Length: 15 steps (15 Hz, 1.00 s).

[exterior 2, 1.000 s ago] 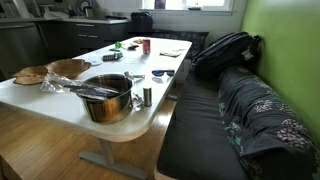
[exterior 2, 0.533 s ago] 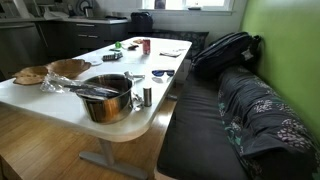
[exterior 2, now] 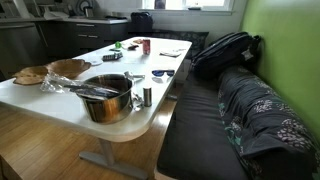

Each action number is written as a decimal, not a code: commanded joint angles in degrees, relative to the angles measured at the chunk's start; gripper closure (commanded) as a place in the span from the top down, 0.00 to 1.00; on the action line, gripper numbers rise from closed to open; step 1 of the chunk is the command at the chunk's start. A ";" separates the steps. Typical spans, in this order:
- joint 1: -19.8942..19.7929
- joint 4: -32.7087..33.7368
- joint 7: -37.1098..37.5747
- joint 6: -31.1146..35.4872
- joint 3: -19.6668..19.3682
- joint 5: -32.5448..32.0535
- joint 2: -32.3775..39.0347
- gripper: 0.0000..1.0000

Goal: Put the silver bottle on the brown object

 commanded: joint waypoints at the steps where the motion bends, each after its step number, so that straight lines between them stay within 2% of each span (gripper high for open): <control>1: 0.59 0.01 2.68 1.79 -1.75 0.42 0.92 1.00; 4: -0.09 -2.16 3.81 6.56 -3.50 1.57 4.34 1.00; 7: -1.14 -8.05 3.18 13.24 -6.01 0.43 8.29 1.00; 10: -2.94 -11.24 -1.24 18.09 -10.95 2.16 14.97 1.00; 11: -4.26 -11.01 -0.45 18.78 -12.45 2.06 17.27 1.00; 12: -2.33 -10.84 0.88 17.04 -10.14 0.70 13.75 1.00; 15: -4.13 -10.96 -0.25 18.69 -12.94 0.83 17.99 1.00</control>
